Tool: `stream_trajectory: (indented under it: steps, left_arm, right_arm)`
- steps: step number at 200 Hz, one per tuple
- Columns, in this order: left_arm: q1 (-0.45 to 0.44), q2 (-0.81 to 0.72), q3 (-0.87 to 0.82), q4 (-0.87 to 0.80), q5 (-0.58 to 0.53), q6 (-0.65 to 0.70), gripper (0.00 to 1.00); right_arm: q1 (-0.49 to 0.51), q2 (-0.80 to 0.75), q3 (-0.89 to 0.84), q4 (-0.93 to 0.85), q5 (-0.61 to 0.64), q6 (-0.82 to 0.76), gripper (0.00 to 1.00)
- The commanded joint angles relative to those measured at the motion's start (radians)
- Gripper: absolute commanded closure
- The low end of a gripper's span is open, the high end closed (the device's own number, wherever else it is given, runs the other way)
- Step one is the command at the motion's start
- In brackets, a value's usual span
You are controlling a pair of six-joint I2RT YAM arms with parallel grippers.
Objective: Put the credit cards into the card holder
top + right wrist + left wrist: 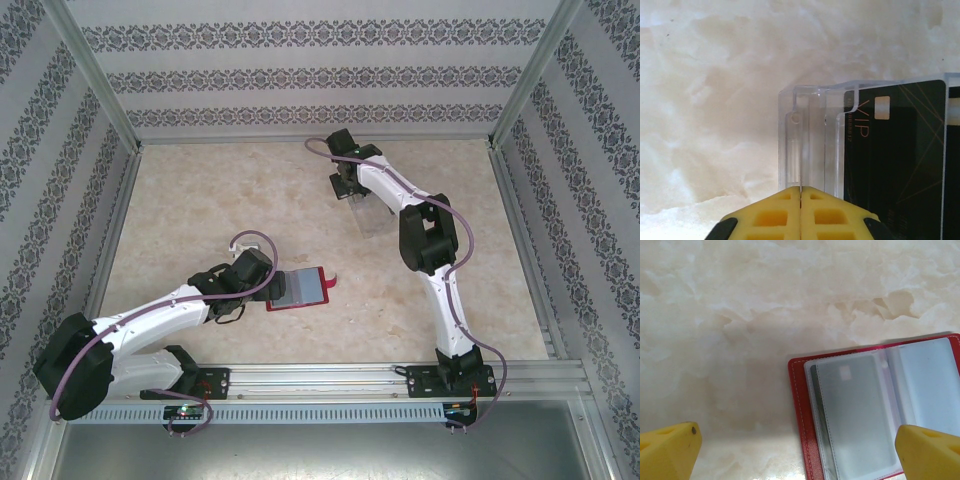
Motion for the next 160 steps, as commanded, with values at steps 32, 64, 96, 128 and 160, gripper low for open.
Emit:
stream_trajectory:
  steps: [32,64,96,128,160]
  left_arm:
    - [0.013,-0.014,-0.006,0.014,-0.013,0.012,0.00]
    - [0.013,-0.009,-0.001,0.012,-0.012,0.014,0.00]
    - [0.013,-0.005,0.005,0.013,-0.013,0.019,0.00]
    - [0.013,0.000,0.011,0.008,-0.017,0.025,0.00]
    - [0.013,0.003,0.021,-0.013,-0.028,0.040,0.00]
  right_arm:
    - [-0.023,0.015,0.043,-0.035,-0.053,0.017,1.00]
    - [-0.028,-0.014,0.039,-0.032,-0.069,0.025,1.00]
    - [-0.028,-0.071,0.034,-0.016,-0.092,0.038,1.00]
    - [-0.023,-0.136,0.016,-0.005,-0.115,0.053,1.00]
    - [-0.009,-0.232,-0.037,0.018,-0.122,0.068,1.00]
